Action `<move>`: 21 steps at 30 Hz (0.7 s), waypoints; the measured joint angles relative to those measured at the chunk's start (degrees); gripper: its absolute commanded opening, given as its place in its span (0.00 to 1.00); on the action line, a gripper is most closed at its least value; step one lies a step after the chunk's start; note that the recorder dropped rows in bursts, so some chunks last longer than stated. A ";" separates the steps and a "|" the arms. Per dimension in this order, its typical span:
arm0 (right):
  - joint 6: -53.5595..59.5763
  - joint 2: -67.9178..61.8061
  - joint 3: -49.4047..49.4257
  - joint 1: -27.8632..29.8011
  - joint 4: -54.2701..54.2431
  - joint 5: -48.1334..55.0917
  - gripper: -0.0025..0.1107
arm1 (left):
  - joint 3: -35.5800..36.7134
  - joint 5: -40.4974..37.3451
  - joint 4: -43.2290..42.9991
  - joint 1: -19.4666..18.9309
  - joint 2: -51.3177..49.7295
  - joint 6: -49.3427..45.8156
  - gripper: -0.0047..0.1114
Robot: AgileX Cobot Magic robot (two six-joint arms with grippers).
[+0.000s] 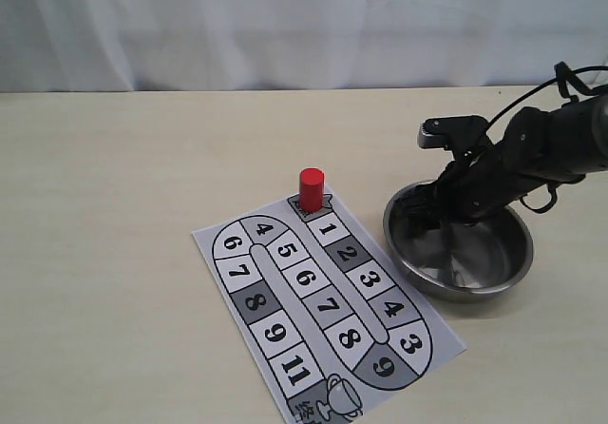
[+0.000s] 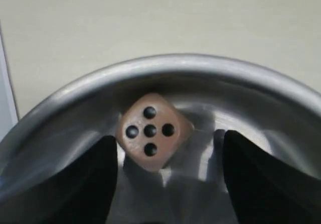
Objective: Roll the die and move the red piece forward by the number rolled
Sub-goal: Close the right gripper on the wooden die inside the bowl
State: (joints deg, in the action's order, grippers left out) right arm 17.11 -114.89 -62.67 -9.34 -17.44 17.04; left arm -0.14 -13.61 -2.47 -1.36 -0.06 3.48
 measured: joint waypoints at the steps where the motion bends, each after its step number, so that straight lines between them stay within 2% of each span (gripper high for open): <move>1: 0.00 -0.12 0.00 0.00 0.00 0.00 0.54 | 0.00 0.00 0.00 0.00 0.00 0.00 0.04; 18: 0.00 -0.63 -0.20 -0.10 -1.14 -1.78 0.53 | 0.00 0.00 0.00 0.00 0.00 0.00 0.04; 21: 0.00 -0.63 -0.20 -0.10 -1.14 -1.78 0.49 | 0.00 0.00 0.00 0.00 0.00 0.00 0.04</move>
State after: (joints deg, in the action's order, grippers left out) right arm 17.11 -115.52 -62.87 -9.43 -18.59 15.27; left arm -0.14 -13.61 -2.47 -1.36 -0.06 3.48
